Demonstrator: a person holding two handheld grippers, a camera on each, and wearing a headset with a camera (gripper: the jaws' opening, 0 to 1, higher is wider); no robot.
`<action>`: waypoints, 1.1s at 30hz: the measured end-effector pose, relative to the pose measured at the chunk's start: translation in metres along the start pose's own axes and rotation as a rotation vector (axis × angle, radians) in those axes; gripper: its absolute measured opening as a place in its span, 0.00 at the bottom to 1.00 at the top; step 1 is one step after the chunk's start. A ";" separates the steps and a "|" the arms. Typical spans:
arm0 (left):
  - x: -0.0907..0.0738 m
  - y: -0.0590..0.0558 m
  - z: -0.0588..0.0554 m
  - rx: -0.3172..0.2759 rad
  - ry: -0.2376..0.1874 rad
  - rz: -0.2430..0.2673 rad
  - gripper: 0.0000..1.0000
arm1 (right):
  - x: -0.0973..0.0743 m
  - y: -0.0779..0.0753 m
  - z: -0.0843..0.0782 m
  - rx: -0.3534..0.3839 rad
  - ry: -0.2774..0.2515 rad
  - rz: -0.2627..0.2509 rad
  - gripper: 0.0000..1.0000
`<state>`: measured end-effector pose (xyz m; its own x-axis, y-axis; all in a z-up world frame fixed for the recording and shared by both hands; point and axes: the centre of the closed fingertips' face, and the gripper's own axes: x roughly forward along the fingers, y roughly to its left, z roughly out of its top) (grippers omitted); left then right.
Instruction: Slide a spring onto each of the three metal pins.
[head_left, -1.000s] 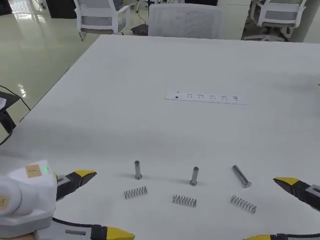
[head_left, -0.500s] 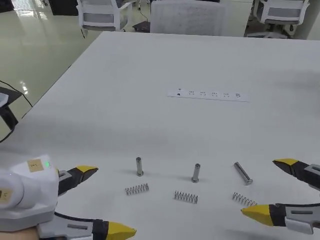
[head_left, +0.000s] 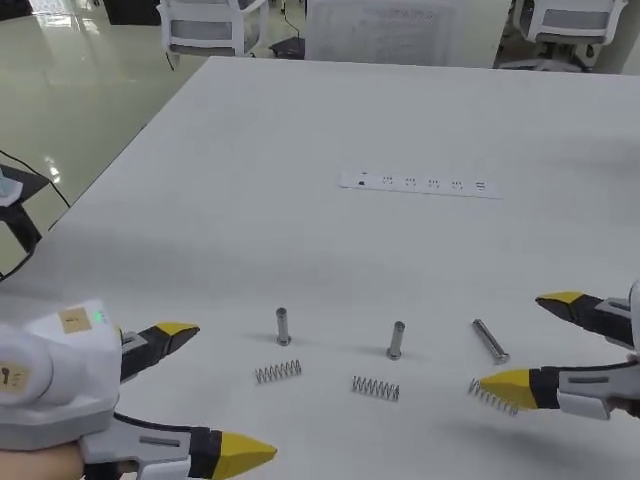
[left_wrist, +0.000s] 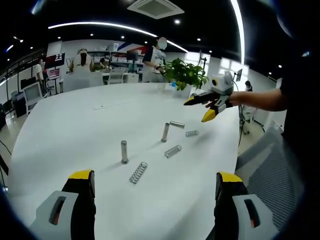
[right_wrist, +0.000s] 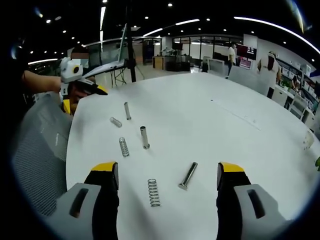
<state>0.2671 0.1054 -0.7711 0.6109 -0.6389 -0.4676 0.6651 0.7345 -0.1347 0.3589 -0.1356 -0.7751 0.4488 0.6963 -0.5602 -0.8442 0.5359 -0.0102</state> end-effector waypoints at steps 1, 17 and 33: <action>0.000 0.000 0.000 0.000 0.000 0.001 0.98 | 0.001 -0.001 0.000 -0.002 0.005 -0.001 0.80; 0.002 0.001 -0.001 -0.006 -0.006 -0.002 0.98 | 0.028 -0.016 0.007 0.020 0.084 0.007 0.63; 0.000 0.002 -0.002 -0.006 -0.002 -0.004 0.98 | 0.047 -0.029 -0.016 0.082 0.199 0.007 0.49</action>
<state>0.2677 0.1072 -0.7735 0.6087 -0.6425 -0.4654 0.6652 0.7330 -0.1419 0.3994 -0.1257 -0.8147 0.3697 0.5963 -0.7125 -0.8168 0.5741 0.0566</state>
